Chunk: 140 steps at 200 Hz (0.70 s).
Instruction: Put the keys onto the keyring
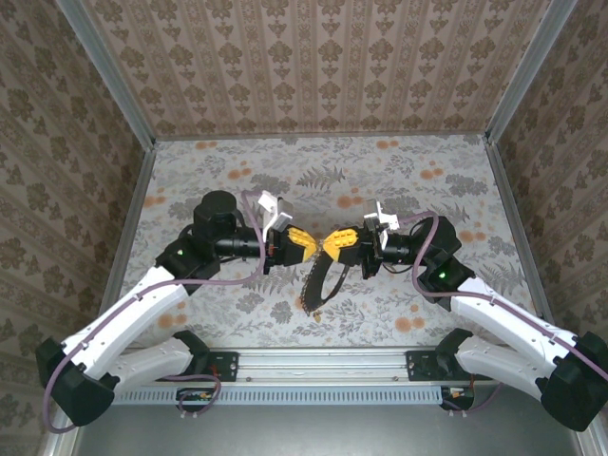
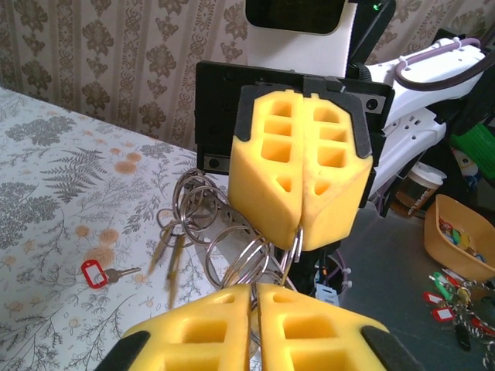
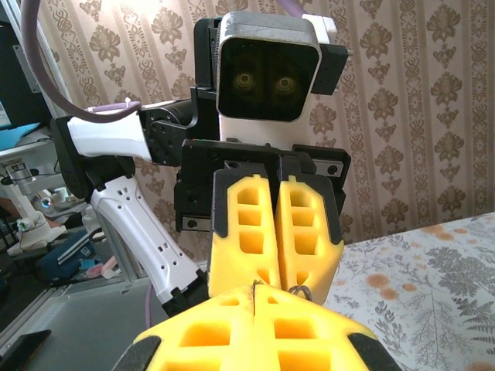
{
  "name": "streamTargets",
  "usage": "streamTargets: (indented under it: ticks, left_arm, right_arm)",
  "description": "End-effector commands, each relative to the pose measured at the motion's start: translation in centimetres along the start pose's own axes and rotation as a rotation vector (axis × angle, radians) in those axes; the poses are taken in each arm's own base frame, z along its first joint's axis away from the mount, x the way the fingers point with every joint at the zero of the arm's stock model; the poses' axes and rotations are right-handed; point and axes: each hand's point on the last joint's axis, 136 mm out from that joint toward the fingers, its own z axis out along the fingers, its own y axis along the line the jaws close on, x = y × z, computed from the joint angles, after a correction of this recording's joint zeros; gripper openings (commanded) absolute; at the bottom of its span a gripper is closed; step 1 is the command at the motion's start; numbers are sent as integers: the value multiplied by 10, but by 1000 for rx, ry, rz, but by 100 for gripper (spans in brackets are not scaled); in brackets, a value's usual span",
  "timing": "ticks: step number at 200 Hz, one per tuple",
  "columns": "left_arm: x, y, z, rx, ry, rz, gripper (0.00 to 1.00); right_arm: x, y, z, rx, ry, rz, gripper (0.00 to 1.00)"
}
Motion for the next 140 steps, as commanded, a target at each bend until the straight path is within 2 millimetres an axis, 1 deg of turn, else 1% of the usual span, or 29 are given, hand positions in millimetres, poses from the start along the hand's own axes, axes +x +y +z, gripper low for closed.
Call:
streamTargets:
  ticks: [1, 16, 29, 61, 104, 140]
  left_arm:
    - [-17, -27, -9, 67, -27, 59, 16]
    - [-18, -31, -13, 65, -26, 69, 21]
    - [-18, -33, -16, 57, -29, 75, 23]
    - [-22, -38, -19, 70, -47, 91, 21]
    - [-21, -40, -11, 95, -39, 99, 20]
    - [-26, -39, -7, 107, -52, 104, 20]
  right_arm:
    - [-15, 11, 2, -46, -34, -42, 0]
    - [-16, 12, 1, -42, -41, -44, 0]
    - [-18, 13, 0, -40, -48, -47, 0]
    - [-18, 13, 0, -43, -55, -45, 0]
    - [-19, 14, 1, -50, -57, -48, 0]
    - [-18, 13, 2, -51, -55, -46, 0]
